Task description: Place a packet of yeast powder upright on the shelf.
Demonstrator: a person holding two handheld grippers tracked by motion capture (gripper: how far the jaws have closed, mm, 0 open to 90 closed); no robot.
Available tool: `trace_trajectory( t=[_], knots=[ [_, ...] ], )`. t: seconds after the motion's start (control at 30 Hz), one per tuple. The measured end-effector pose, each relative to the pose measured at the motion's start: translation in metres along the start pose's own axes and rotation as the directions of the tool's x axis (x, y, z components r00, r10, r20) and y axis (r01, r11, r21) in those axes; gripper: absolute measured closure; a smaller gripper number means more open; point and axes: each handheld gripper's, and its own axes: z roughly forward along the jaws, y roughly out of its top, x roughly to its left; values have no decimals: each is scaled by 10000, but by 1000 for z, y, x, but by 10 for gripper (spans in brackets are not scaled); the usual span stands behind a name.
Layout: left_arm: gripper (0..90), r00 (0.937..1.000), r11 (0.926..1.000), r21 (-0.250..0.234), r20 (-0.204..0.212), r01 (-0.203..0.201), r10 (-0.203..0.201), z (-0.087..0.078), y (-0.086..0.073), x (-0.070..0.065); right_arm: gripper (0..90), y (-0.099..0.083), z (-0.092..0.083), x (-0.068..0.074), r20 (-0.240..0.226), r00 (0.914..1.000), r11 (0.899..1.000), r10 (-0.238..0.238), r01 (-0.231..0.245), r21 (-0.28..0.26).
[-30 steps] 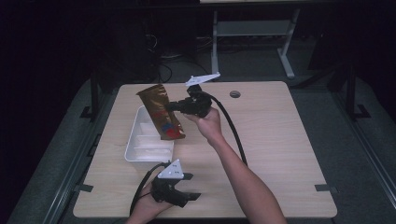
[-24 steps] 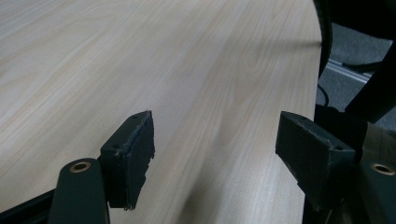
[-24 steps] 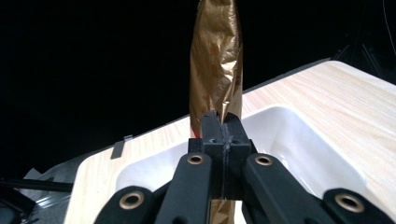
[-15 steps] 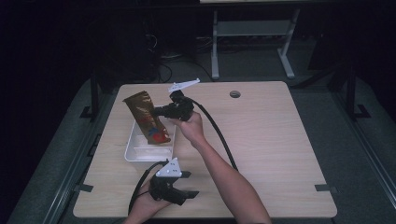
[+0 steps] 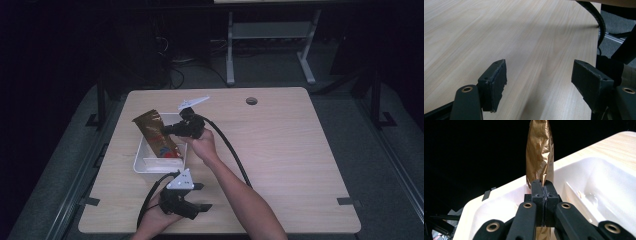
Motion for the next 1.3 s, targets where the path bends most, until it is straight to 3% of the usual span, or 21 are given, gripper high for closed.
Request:
trace_trajectory(
  t=[0.17,0.43,1.0,1.3],
  knots=[
    [276,10000,10000,90,-1,-15,15,2,-1,1,841,-7,-5,-4,39,9995,9995,314,-313,-81],
    [276,10000,10000,89,-14,-3,3,2,-1,1,865,-11,-15,-7,315,9992,9989,228,-241,414],
    [269,10000,10000,-5,-1,64,-64,1,-1,3,875,-15,-24,-7,621,9979,9955,160,-217,924],
    [266,10000,10000,-39,34,82,-82,1,0,2,667,-14,-36,-9,360,9989,9953,286,-318,918]
  ],
)
